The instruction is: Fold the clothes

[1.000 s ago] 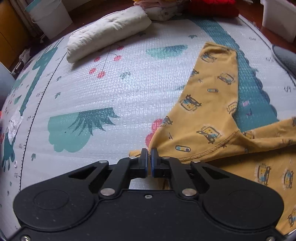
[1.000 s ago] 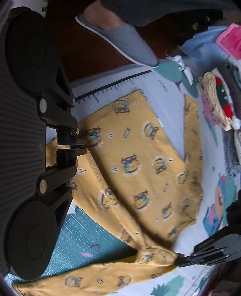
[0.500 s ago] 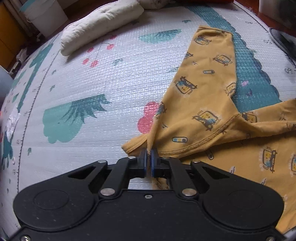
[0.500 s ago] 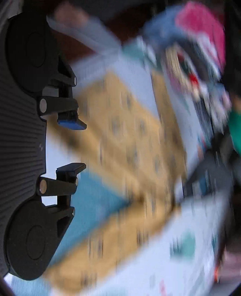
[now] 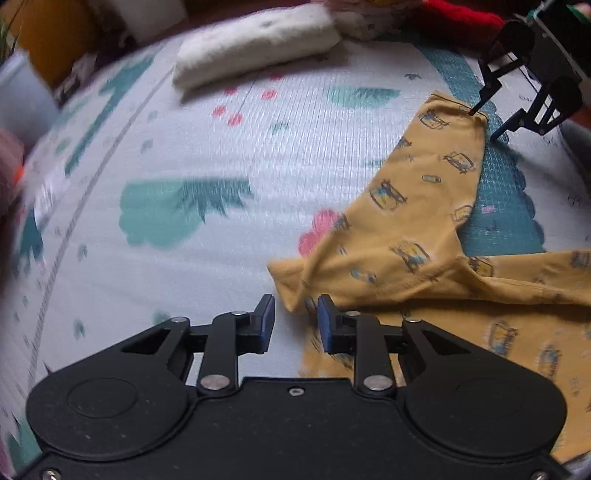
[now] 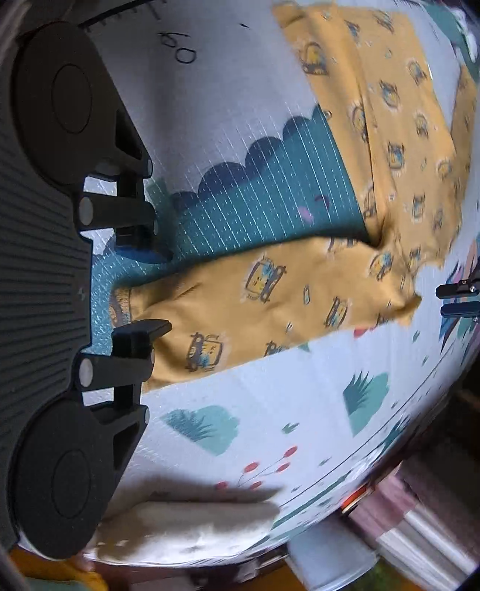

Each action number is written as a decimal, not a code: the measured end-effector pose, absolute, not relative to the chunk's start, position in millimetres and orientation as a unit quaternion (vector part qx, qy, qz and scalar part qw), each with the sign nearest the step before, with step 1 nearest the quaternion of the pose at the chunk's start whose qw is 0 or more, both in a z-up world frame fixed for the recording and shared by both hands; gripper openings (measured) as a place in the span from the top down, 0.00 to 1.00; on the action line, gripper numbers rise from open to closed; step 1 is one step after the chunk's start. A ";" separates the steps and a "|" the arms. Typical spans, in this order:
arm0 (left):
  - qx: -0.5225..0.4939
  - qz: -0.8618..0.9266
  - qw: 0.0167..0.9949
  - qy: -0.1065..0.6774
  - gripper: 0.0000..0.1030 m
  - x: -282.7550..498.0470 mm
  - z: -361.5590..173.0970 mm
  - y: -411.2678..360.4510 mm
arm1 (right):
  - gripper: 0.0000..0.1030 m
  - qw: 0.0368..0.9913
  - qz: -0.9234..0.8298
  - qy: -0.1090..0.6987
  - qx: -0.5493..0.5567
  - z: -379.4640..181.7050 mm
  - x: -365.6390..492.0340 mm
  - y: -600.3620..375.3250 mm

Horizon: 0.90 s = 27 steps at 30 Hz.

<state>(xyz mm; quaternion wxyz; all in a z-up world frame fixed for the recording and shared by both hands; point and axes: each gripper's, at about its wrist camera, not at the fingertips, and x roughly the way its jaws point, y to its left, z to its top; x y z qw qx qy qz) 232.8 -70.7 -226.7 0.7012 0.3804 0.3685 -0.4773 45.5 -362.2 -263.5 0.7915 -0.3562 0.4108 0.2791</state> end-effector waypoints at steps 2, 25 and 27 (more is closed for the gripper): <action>0.349 -0.464 0.713 0.393 0.77 238.5 -231.0 -64.2 | 0.68 0.795 0.286 0.428 -0.320 -261.5 53.1 -369.5; 0.492 -0.536 0.614 0.306 0.98 222.6 -247.6 -81.1 | 0.98 0.845 0.291 0.381 -0.237 -204.4 50.8 -376.9; 0.492 -0.525 0.621 0.312 0.98 224.4 -256.3 -82.9 | 0.98 0.847 0.298 0.377 -0.229 -192.9 50.9 -373.7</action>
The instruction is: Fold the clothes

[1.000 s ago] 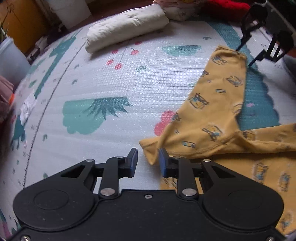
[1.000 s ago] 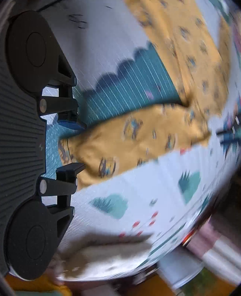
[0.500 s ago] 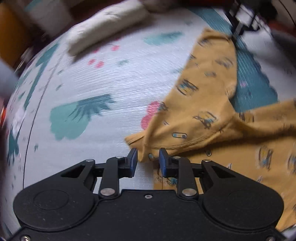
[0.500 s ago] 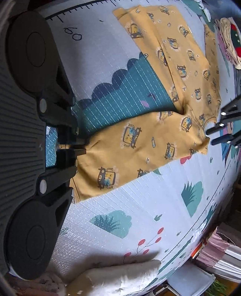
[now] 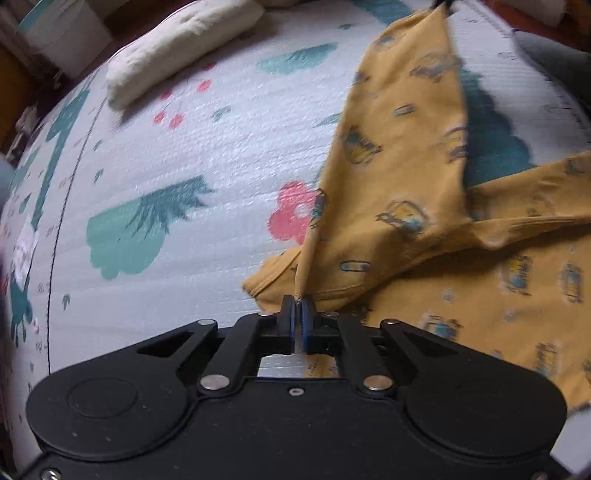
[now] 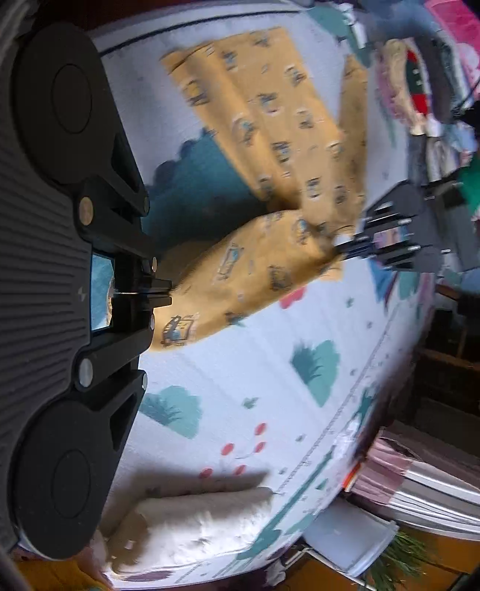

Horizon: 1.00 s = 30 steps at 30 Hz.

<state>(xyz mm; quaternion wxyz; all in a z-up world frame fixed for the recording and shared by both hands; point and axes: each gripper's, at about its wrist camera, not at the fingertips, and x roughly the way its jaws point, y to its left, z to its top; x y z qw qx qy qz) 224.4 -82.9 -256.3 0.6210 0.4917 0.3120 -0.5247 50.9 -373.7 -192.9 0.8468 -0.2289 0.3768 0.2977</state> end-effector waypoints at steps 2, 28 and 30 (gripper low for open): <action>0.499 -0.521 0.616 0.317 0.98 223.0 -263.8 -86.2 | 0.98 0.844 0.309 0.377 -0.224 -184.6 48.8 -368.9; 0.337 -0.532 0.679 0.376 0.53 167.5 -212.3 -105.5 | 0.98 0.829 0.354 0.304 -0.309 -104.6 55.8 -307.8; 0.368 -0.523 0.676 0.366 0.49 144.6 -225.5 -113.0 | 0.98 0.828 0.357 0.300 -0.311 -105.0 59.4 -303.3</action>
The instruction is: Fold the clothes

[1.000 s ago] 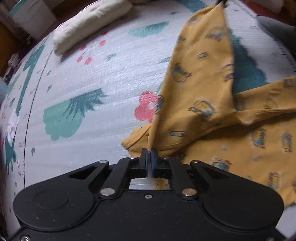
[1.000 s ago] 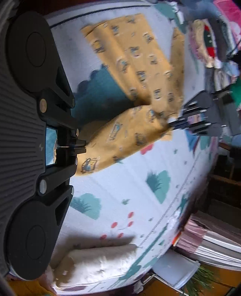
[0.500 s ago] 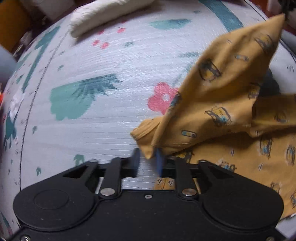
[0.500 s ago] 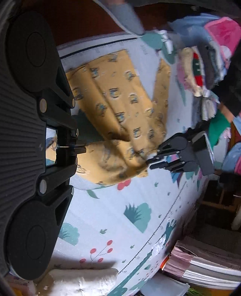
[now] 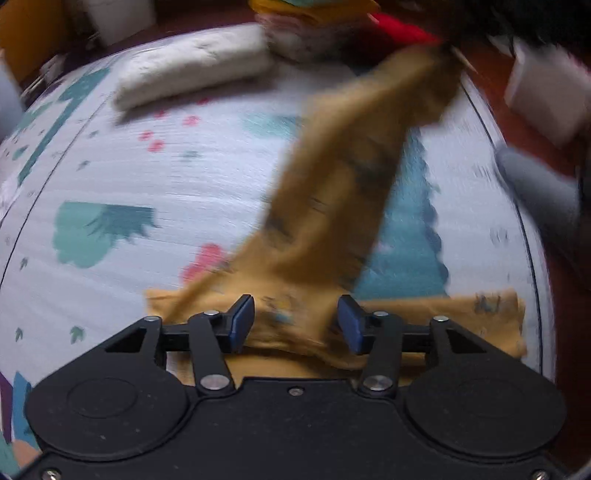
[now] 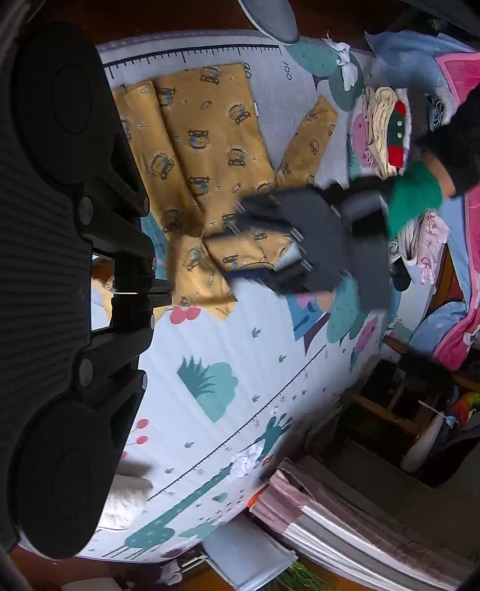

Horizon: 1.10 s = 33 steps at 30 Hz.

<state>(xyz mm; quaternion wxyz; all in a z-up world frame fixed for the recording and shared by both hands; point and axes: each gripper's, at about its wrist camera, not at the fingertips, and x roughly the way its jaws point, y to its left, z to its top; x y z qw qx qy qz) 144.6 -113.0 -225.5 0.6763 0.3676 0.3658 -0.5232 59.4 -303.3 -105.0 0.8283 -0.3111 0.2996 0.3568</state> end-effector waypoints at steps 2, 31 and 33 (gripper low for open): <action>0.373 -0.500 0.694 0.359 0.49 132.5 -236.8 -116.7 | 0.98 0.828 0.360 0.292 -0.314 -103.9 61.5 -298.2; 0.271 -0.356 0.791 0.418 0.61 134.6 -256.3 -62.6 | 0.98 0.743 0.496 0.393 -0.219 -133.0 21.4 -237.8; 0.254 -0.369 0.786 0.425 0.63 140.7 -249.6 -61.3 | 0.98 0.750 0.485 0.393 -0.219 -132.9 25.6 -242.4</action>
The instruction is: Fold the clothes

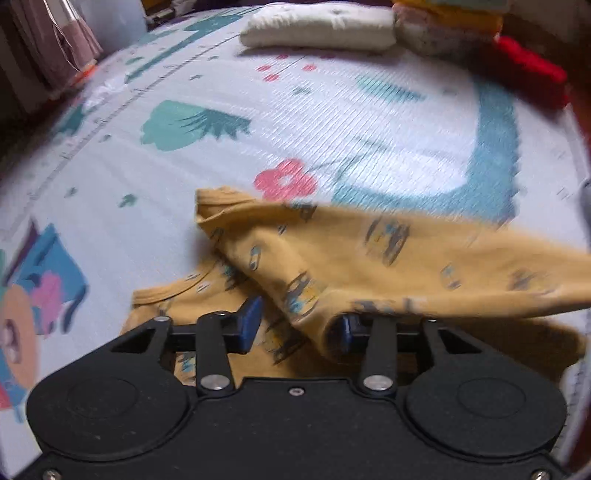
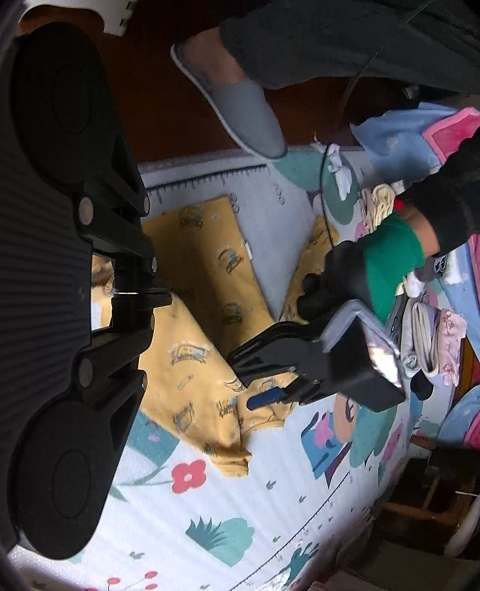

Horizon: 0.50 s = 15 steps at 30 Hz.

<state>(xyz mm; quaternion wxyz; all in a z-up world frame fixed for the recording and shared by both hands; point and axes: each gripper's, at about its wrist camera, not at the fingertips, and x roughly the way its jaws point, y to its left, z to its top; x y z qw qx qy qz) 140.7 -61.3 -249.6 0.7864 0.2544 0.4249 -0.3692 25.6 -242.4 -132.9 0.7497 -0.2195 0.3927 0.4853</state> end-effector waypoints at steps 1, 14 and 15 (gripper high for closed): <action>0.247 -0.367 0.788 0.427 0.65 144.9 -246.5 -61.6 | 0.98 0.756 0.477 0.392 -0.217 -132.0 29.8 -246.5; 0.232 -0.391 0.735 0.503 0.53 126.1 -227.5 -51.1 | 0.98 0.808 0.402 0.394 -0.172 -127.6 57.4 -296.8; 0.188 -0.400 0.722 0.532 0.53 123.4 -227.4 -45.3 | 0.98 0.809 0.397 0.394 -0.182 -132.4 57.7 -297.1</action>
